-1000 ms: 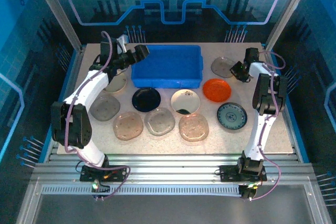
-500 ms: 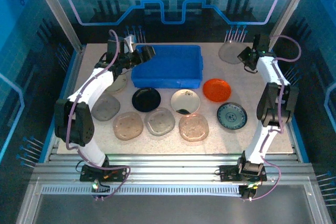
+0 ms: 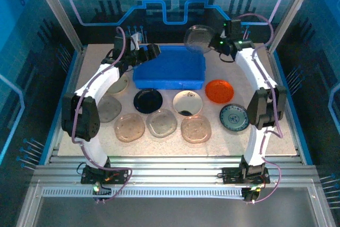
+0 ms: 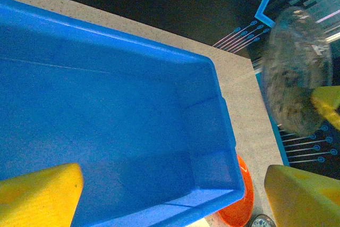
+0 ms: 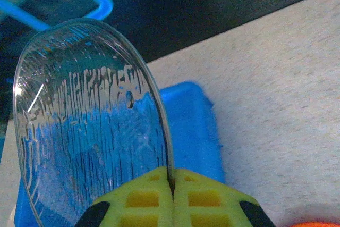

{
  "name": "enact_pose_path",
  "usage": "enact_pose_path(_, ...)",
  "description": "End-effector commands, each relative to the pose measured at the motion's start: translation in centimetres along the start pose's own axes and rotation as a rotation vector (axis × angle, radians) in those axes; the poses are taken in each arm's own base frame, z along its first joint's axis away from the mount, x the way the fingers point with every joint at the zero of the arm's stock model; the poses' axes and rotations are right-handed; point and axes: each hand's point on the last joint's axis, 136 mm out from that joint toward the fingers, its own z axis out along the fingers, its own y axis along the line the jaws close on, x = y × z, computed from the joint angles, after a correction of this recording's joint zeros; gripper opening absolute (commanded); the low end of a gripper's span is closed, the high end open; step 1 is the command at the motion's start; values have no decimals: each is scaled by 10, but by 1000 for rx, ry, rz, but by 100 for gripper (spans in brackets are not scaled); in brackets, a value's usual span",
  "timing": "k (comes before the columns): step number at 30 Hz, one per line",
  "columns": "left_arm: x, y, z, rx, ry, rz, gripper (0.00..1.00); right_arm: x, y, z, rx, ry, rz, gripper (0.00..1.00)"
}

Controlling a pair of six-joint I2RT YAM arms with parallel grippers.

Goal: Place the plates into the plastic bin on the countertop

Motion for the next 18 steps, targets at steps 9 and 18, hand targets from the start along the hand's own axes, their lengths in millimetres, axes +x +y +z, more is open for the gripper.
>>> enact_pose_path(9, 11, 4, 29, 14, 66, -38, 86, 72, 85, 36, -196, 199, -88, 0)
enact_pose_path(18, 18, 17, 50, 10, 105, -81, 57, 106, 112, 33, -259, 306, -181, 0)
